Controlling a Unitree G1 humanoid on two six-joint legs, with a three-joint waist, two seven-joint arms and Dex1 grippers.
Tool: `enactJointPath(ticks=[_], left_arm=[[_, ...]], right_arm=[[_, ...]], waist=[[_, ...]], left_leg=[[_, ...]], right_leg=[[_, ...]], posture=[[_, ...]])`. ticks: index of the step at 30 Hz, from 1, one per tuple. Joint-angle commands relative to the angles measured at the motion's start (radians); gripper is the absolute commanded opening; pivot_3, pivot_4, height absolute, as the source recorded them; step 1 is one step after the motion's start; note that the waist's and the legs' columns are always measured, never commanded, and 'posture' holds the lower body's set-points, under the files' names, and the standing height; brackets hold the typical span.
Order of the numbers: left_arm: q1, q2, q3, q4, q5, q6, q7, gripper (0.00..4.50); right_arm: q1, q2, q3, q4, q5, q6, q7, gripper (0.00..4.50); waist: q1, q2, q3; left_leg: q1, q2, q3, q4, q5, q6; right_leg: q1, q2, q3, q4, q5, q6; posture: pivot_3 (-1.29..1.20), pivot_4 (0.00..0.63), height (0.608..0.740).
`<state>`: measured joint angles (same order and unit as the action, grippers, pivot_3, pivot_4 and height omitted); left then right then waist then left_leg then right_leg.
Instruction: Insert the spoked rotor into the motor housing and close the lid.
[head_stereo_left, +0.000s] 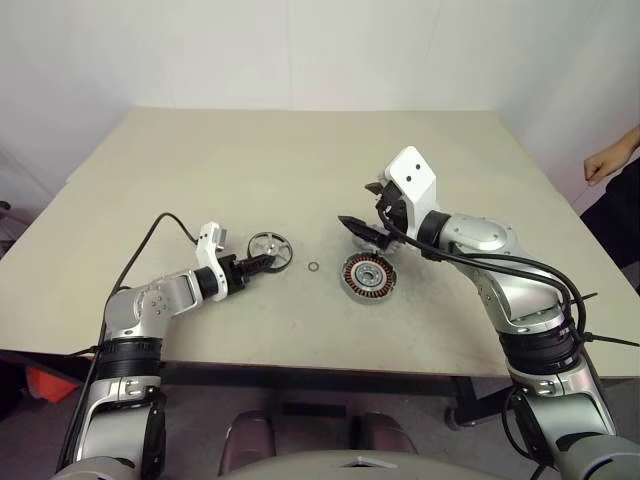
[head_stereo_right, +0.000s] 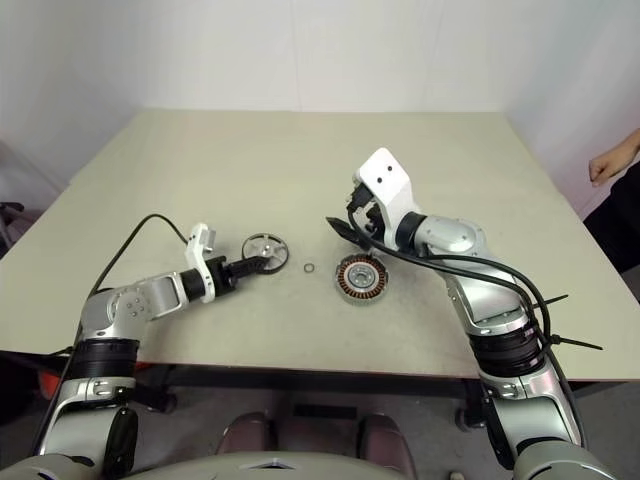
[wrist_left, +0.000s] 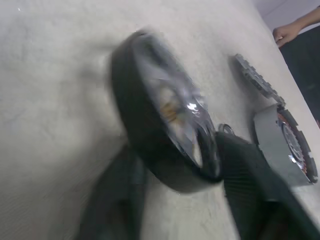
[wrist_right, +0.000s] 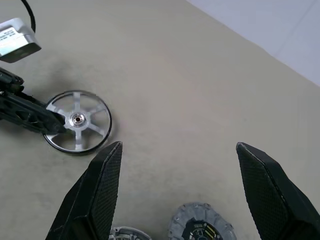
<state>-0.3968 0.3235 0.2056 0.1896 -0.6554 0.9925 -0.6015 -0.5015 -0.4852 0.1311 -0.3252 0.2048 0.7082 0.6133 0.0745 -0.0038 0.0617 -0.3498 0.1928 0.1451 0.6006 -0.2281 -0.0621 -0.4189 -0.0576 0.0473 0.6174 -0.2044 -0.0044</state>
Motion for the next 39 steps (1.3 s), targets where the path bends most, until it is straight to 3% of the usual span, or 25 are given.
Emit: enactJointPath(ticks=[1,6,8,18,24,32,39], left_arm=[[-0.022,-0.011,0.017,0.012,0.002,-0.002,0.034,1.26],[-0.017,-0.030,0.015,0.014,-0.005,-0.004,0.044,1.26],[-0.021,-0.042,0.027,0.028,-0.013,-0.005,0.053,0.75],[-0.074,-0.113,0.112,0.126,-0.046,-0.037,0.121,0.75],[-0.240,-0.222,0.258,0.350,-0.144,-0.082,0.173,0.75],[-0.433,-0.297,0.264,0.640,-0.103,-0.182,0.136,0.75],[-0.466,-0.296,0.253,0.752,-0.048,-0.246,0.138,0.75]], right_arm=[[-0.020,0.002,-0.009,-0.017,-0.001,-0.024,-0.007,4.10],[-0.019,0.002,-0.007,-0.014,-0.005,-0.027,-0.007,4.10],[-0.019,0.001,-0.007,-0.011,-0.008,-0.029,-0.008,4.10],[-0.022,0.000,-0.008,0.002,-0.022,-0.036,-0.014,4.10],[-0.024,0.001,-0.005,0.015,-0.032,-0.046,-0.013,4.10],[-0.016,-0.004,-0.002,0.016,-0.045,-0.057,-0.015,4.10],[-0.002,-0.003,-0.012,0.004,-0.052,-0.054,-0.024,4.10]], waist=[[0.000,0.000,0.000],[0.000,0.000,0.000],[0.003,0.000,0.000],[0.004,0.000,0.000],[0.008,-0.002,0.001],[0.021,-0.002,0.001],[0.021,-0.002,0.001]], left_leg=[[0.001,0.000,0.000,0.000,0.000,0.000],[0.001,0.000,0.000,0.000,0.000,0.000],[0.001,0.000,0.000,0.000,0.000,0.000],[0.003,0.000,0.000,0.001,0.002,-0.001],[0.001,0.000,0.000,0.001,0.003,-0.001],[-0.001,0.000,-0.002,-0.002,0.002,0.000],[-0.001,0.001,-0.002,-0.004,0.002,0.000]], right_leg=[[0.001,0.000,0.000,0.000,0.000,0.000],[0.001,0.000,0.000,0.001,0.000,0.000],[0.001,0.000,0.000,0.000,0.000,0.000],[0.004,-0.001,0.000,0.001,0.000,0.000],[0.004,-0.001,0.000,0.000,0.000,0.000],[0.004,-0.001,-0.001,-0.007,0.001,0.000],[0.004,-0.001,-0.002,-0.010,0.001,0.000]], posture=[[0.00,0.000,0.740],[0.00,0.000,0.740],[0.00,0.000,0.740],[0.00,0.000,0.740],[0.00,0.000,0.740],[0.00,0.000,0.740],[0.00,0.000,0.740]])
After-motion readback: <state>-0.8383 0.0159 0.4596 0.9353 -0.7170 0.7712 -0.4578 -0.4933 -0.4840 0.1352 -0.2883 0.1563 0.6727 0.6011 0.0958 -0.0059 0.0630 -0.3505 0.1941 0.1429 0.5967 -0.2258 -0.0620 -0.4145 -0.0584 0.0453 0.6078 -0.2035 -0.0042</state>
